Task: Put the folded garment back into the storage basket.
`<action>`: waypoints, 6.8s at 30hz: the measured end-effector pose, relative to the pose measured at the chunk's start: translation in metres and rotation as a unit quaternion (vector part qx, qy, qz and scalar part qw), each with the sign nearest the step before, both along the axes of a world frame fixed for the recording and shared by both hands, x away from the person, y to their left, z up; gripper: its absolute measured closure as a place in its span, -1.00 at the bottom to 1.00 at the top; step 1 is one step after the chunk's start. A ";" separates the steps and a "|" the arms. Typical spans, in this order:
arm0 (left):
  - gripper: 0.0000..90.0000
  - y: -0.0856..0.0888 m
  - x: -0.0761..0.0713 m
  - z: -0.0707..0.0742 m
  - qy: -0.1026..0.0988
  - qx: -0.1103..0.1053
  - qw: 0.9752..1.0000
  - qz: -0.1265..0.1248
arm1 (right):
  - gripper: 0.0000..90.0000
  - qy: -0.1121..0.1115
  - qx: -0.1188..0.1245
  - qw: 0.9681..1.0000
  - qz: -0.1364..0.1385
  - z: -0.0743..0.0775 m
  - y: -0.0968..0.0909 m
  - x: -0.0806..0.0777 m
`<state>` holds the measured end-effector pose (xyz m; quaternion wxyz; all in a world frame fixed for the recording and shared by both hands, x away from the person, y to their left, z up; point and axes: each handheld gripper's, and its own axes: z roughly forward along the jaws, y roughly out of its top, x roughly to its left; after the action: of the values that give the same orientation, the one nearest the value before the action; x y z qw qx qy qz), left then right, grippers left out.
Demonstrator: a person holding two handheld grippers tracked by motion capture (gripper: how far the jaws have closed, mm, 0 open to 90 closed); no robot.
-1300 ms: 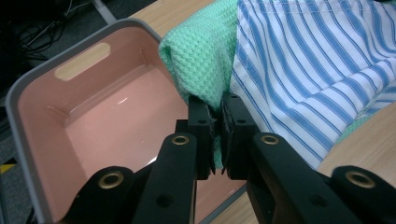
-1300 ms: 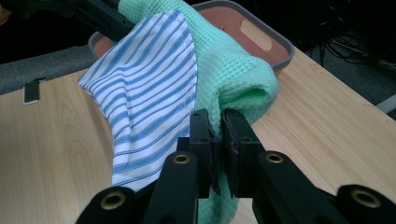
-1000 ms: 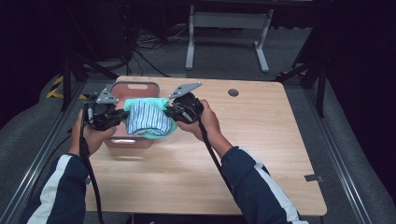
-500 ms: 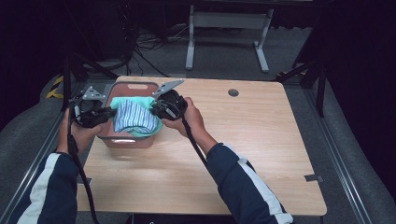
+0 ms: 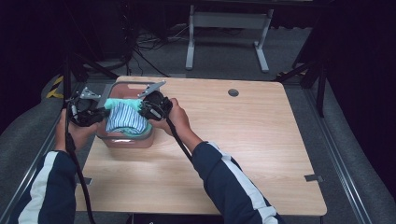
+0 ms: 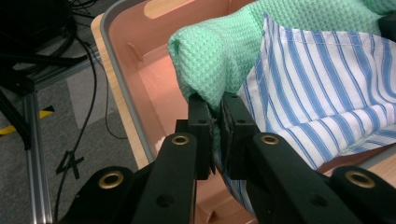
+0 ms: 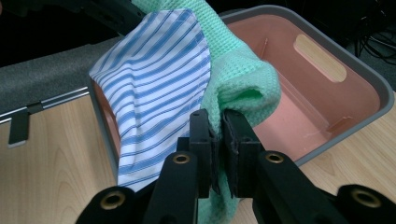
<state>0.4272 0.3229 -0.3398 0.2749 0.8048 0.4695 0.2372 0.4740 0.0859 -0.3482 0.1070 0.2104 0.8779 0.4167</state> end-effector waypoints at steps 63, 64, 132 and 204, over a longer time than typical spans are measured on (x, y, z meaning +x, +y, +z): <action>-0.07 -0.048 -0.025 -0.007 -0.066 -0.004 0.998 -0.018 | 0.29 -0.029 -0.046 0.998 -0.028 -0.016 -0.037 -0.002; -0.09 -0.051 -0.027 -0.006 -0.066 -0.008 0.998 -0.019 | 0.29 -0.035 -0.047 0.998 -0.026 -0.016 -0.038 -0.002; -0.50 -0.174 -0.083 -0.042 -0.074 0.019 0.974 -0.213 | -0.17 -0.078 -0.141 0.984 -0.079 -0.024 -0.213 -0.071; -0.67 -0.165 -0.098 -0.143 0.039 -0.060 0.958 -0.276 | -0.56 0.023 -0.018 0.983 -0.180 -0.138 -0.386 -0.138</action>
<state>0.3292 0.1579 -0.4830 0.3588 0.8939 0.2526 0.0920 0.3359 -0.3003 -0.4864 0.1643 0.3728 0.8349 0.3702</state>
